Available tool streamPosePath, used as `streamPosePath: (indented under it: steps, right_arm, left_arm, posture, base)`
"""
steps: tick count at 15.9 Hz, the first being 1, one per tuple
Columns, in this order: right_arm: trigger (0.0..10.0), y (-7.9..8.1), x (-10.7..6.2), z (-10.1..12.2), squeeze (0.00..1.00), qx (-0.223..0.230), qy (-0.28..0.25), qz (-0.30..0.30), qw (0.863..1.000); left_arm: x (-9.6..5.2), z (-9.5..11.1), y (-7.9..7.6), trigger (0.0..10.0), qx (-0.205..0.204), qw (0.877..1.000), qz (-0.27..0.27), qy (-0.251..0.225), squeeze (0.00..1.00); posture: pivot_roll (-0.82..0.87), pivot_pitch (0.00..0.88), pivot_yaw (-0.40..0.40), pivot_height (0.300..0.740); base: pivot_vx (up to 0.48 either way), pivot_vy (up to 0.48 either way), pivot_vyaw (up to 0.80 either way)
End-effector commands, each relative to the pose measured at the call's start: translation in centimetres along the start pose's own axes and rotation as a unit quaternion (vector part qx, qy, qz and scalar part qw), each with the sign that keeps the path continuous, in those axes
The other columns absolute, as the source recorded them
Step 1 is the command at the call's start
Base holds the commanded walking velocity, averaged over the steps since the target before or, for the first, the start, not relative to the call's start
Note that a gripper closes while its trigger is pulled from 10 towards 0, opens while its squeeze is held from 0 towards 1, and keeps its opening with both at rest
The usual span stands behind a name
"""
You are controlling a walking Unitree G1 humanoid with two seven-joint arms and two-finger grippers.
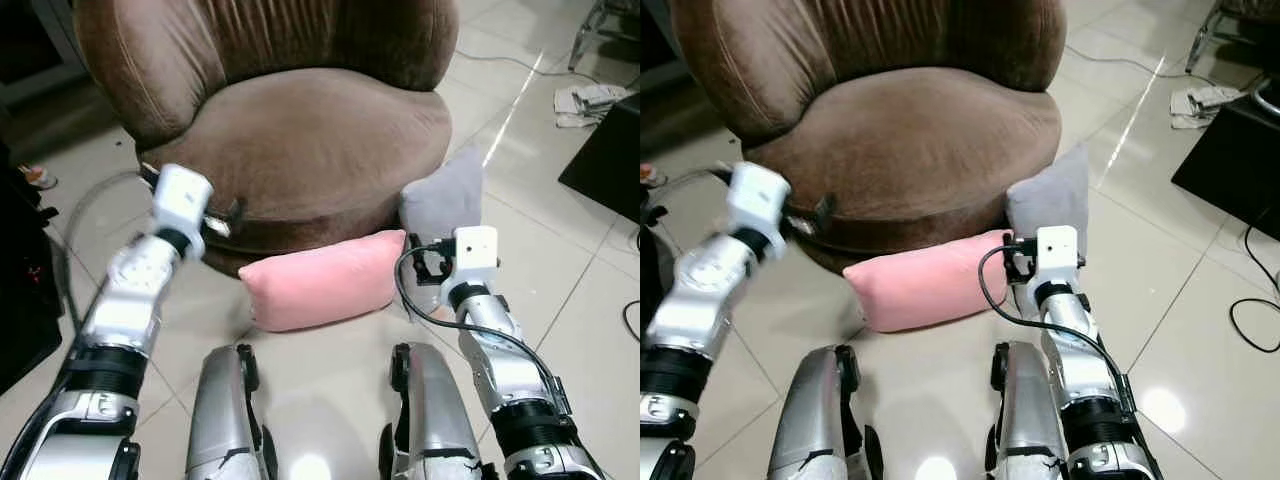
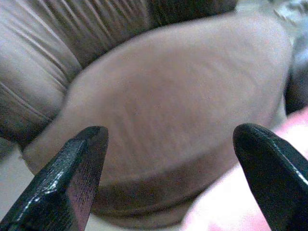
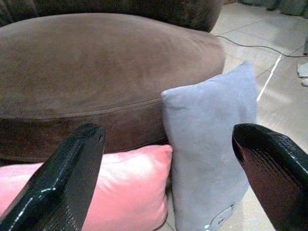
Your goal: Move the pillow to the sofa from floor
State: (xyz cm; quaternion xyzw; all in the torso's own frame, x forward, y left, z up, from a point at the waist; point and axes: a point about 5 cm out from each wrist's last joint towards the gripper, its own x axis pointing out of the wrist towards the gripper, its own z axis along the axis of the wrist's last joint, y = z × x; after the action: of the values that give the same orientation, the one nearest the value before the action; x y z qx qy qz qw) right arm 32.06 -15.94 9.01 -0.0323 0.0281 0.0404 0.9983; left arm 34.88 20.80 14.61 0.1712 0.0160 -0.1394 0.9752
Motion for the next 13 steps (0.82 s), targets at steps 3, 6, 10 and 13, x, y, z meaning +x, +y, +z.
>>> streamPosePath:
  steps: [3, 6, 10, 13]
  right_arm:
    - [10.0, -0.3, -0.5, -0.7, 0.0, -0.007, 0.018, 0.004, 1.0]
    - [10.0, -0.6, -1.0, -1.0, 0.0, -0.003, 0.028, -0.008, 1.0]
    - [10.0, 0.3, -1.4, -1.0, 0.0, -0.015, 0.03, 0.025, 0.999]
    - [10.0, 0.4, -1.2, -0.9, 0.0, -0.015, 0.031, 0.026, 0.999]
  left_arm:
    - [1.5, -0.2, 0.0, 10.0, -0.008, 1.0, 0.023, 0.01, 0.0]
    - [2.0, 0.9, -1.9, 10.0, -0.082, 0.994, 0.062, -0.027, 0.0]
    - [-6.1, 0.7, -9.9, 10.0, -0.106, 0.96, -0.248, -0.071, 0.0]
    - [-9.5, 0.7, -9.4, 10.0, -0.136, 0.933, -0.325, -0.072, 0.0]
  posture:
    - [0.03, 0.18, 0.016, 0.492]
    - [0.01, 0.194, -0.019, 0.492]
    - [0.0, 0.197, -0.042, 0.492]
    - [0.01, 0.188, -0.038, 0.492]
  base:
    - [0.0, 0.0, 0.0]
    - [0.0, 0.0, 0.0]
    - [0.0, 0.0, 0.0]
    - [0.0, 0.0, 0.0]
